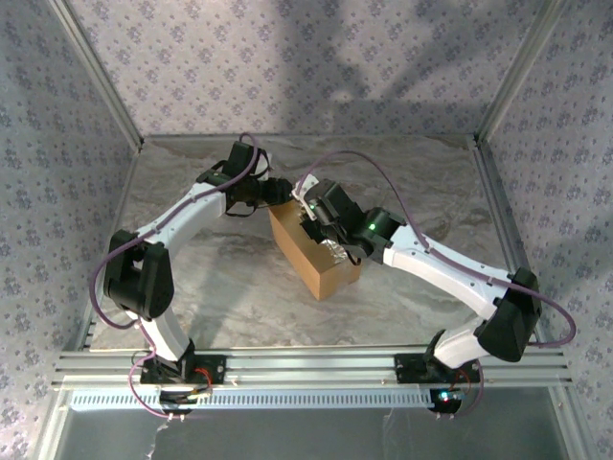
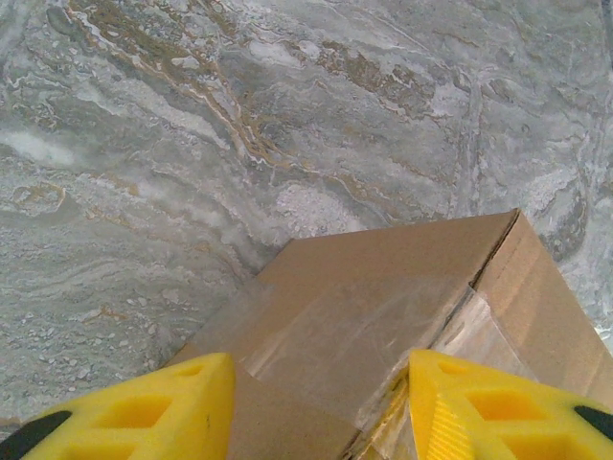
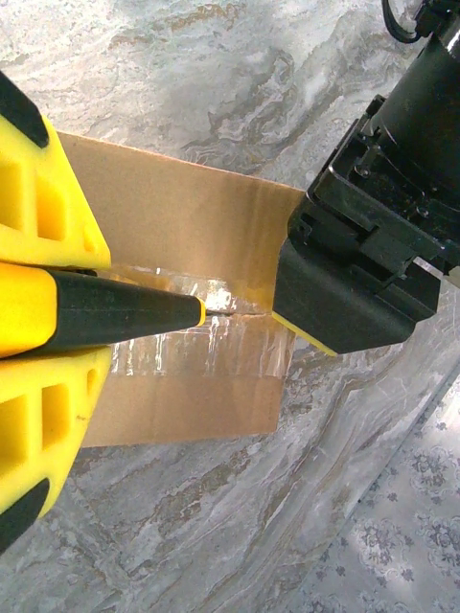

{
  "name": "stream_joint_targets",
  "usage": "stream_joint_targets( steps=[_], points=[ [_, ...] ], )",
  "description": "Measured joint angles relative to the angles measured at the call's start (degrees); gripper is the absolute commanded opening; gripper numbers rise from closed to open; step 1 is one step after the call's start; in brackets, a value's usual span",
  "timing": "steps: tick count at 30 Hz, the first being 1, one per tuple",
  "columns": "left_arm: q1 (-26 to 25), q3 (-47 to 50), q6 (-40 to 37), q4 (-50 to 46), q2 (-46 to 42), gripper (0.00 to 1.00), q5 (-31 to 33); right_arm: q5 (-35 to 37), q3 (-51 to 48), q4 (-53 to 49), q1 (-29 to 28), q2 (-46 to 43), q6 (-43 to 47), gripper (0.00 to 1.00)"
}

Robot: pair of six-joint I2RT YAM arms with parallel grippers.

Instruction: Unpack the express box

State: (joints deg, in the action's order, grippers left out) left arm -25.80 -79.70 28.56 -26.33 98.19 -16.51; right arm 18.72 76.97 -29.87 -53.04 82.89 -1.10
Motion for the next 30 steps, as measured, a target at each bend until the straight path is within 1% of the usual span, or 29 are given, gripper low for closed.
stream_joint_targets(
  steps=[7, 13, 24, 30],
  points=[
    [-1.0, 0.9, 0.0, 0.5, -1.2, 0.52, 2.4, 0.0, 0.0, -0.4, -0.2, -0.1, 0.0, 0.00],
    [-1.3, 1.9, -0.5, 0.6, -2.4, 0.60, 4.2, 0.0, 0.0, -0.4, -0.4, -0.2, 0.0, 0.00],
    [-1.5, 2.4, -1.1, 0.8, -4.5, 0.66, 3.7, -0.1, 0.0, -0.4, -0.8, -0.4, 0.0, 0.00],
    [-3.3, 2.4, -2.3, 0.7, -4.6, 0.66, 3.7, -0.1, 0.0, -0.4, -0.9, -0.4, 0.0, 0.00]
  ],
)
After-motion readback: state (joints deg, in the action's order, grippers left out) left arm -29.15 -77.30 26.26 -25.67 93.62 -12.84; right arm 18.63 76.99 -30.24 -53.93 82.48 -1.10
